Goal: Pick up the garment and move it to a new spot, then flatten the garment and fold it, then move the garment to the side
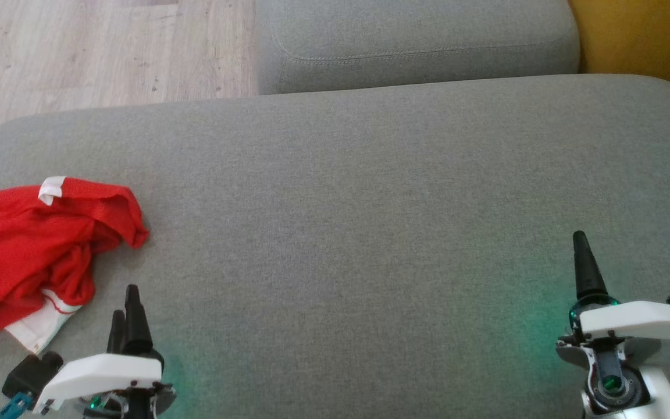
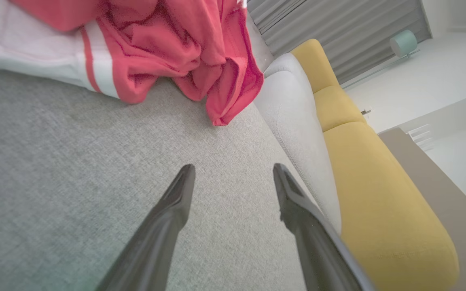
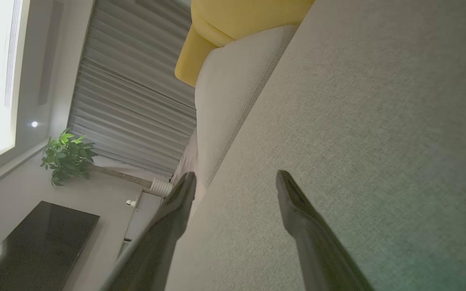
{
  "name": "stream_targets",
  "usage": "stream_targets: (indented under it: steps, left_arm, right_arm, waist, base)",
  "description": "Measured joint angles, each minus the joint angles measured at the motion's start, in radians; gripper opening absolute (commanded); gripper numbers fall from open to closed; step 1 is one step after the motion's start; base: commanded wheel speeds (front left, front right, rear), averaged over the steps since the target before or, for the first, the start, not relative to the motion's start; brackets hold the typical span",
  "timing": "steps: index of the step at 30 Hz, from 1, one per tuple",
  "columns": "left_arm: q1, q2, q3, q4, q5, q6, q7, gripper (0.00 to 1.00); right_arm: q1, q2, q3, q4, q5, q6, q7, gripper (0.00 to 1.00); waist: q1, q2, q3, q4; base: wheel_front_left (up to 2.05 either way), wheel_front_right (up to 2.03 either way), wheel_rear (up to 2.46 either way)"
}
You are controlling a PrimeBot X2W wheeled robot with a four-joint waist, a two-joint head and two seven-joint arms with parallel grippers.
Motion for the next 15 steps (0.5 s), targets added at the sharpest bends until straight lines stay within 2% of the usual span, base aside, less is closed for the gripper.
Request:
stream_targets:
  steps: [15]
  left_arm:
    - [-0.021, 0.013, -0.038, 0.008, 0.2, 0.007, -0.044, 1.0]
  right_arm:
    - [-0.028, -0.012, 0.058, 0.049, -0.186, 0.0, -0.041, 1.0]
  waist:
    - [0.0, 0.0, 0.001, -0.006]
  base:
    - [0.0, 0.0, 0.0]
